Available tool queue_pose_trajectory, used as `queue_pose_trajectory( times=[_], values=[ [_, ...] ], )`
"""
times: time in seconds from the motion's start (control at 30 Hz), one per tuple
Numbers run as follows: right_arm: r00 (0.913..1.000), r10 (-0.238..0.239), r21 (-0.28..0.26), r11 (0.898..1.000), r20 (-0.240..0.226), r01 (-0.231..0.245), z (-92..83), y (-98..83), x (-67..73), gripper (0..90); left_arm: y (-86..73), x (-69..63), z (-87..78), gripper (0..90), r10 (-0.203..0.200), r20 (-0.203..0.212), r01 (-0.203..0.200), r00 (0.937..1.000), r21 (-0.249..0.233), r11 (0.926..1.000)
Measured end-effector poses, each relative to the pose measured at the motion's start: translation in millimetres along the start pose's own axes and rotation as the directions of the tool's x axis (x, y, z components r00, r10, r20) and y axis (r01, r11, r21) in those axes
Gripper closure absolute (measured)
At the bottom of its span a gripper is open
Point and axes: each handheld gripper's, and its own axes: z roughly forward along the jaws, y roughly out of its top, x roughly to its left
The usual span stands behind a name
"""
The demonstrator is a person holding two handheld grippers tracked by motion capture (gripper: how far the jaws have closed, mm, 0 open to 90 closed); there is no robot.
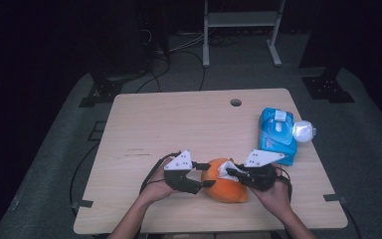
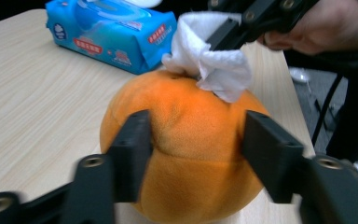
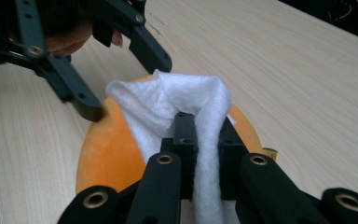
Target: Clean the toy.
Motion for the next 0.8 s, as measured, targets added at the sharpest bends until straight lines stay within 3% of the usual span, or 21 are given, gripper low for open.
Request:
queue_pose_trajectory(
  times=[0.1,0.2,0.3,0.4,0.47,0.53,0.63,0.7,0.8],
  values=[
    [0.9998,0.022,0.001,1.000,0.000,-0.022,-1.7,-3.7,-6.2,81.6,-3.0,1.5,3.0,32.1,-0.017,0.000,0.017,0.9999,0.005,0.9999],
    [0.9995,0.032,0.006,0.999,0.008,-0.032,-3.0,-4.2,-8.6,81.5,-1.8,1.6,4.4,43.2,-0.019,-0.006,0.019,0.9998,0.020,0.9996],
    [0.9990,-0.010,0.010,1.000,0.044,0.009,-5.0,1.8,-3.3,81.6,3.2,-0.9,5.6,53.2,-0.021,-0.009,0.022,0.9997,0.013,0.9997],
    [0.9985,-0.046,-0.023,0.999,0.031,0.046,-8.5,10.7,8.0,81.7,8.6,-5.9,9.3,54.2,0.007,-0.008,-0.007,0.9999,0.007,0.9999],
    [0.9951,-0.096,-0.016,0.995,0.022,0.096,-6.4,16.8,20.8,81.6,12.0,-9.7,12.3,53.8,0.029,-0.013,-0.029,0.9995,0.017,0.9994],
    [0.9941,-0.107,-0.014,0.994,0.017,0.108,-4.2,18.3,25.0,81.6,11.9,-11.5,12.9,53.3,0.044,-0.021,-0.043,0.9988,0.022,0.9988],
    [0.9972,-0.074,-0.021,0.997,0.014,0.074,-4.5,15.7,15.4,81.7,9.2,-10.1,12.1,52.9,0.042,-0.022,-0.041,0.9989,0.021,0.9989],
    [0.9977,-0.054,-0.008,0.998,0.040,0.055,-5.0,12.2,7.7,81.7,7.9,-8.5,10.9,50.9,0.034,-0.021,-0.033,0.9992,0.019,0.9993],
    [0.9987,-0.010,0.002,1.000,0.051,0.010,-5.1,4.5,-2.4,81.7,6.9,-5.8,10.6,39.3,0.002,-0.025,-0.001,0.9997,0.010,0.9999]
  ],
)
